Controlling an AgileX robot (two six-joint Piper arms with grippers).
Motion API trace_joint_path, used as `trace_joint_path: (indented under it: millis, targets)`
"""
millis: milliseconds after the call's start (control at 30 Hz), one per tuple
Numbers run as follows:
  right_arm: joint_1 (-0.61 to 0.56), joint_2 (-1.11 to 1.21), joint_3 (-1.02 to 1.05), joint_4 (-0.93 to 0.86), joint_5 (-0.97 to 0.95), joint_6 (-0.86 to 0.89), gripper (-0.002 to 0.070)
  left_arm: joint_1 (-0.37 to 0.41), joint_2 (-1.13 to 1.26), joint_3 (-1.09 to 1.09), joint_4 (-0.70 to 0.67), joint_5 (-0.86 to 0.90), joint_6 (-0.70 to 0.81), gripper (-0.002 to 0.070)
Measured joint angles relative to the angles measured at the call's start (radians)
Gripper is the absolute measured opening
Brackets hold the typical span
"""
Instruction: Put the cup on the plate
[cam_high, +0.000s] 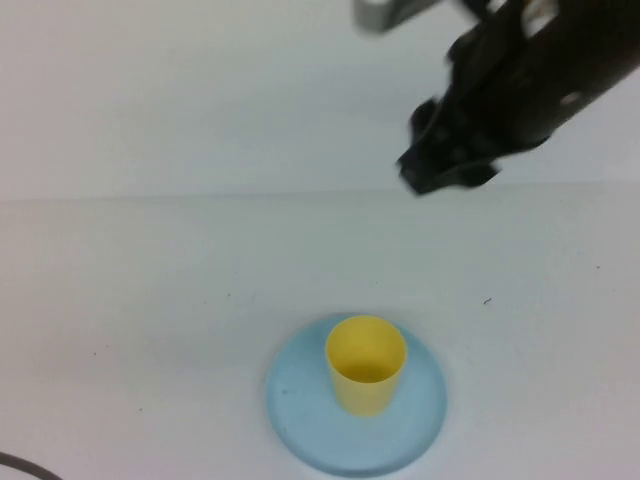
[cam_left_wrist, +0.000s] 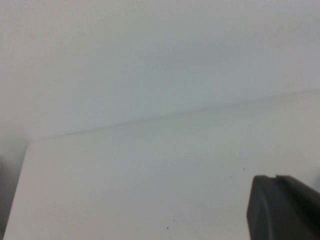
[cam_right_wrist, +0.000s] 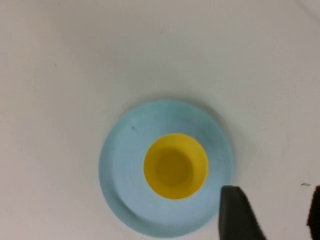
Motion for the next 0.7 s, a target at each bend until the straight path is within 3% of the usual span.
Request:
trace_joint_path:
  millis: [233,567,700]
  targets:
    - [0.000,-0.210,-0.004,-0.010,0.000,0.000,0.0262,0.020,0.000,0.000,0.002,0.000,0.003,0.0001]
    - [0.000,-0.277,-0.004,0.159,0.000,0.000,0.0253,0.300,-0.211,0.000,-0.003,0.044,-0.004,0.0001]
    - [0.000,-0.247,-0.004,0.167,0.000,0.000,0.0253,0.338,-0.354,0.000,-0.017,0.134,-0.004,0.0001]
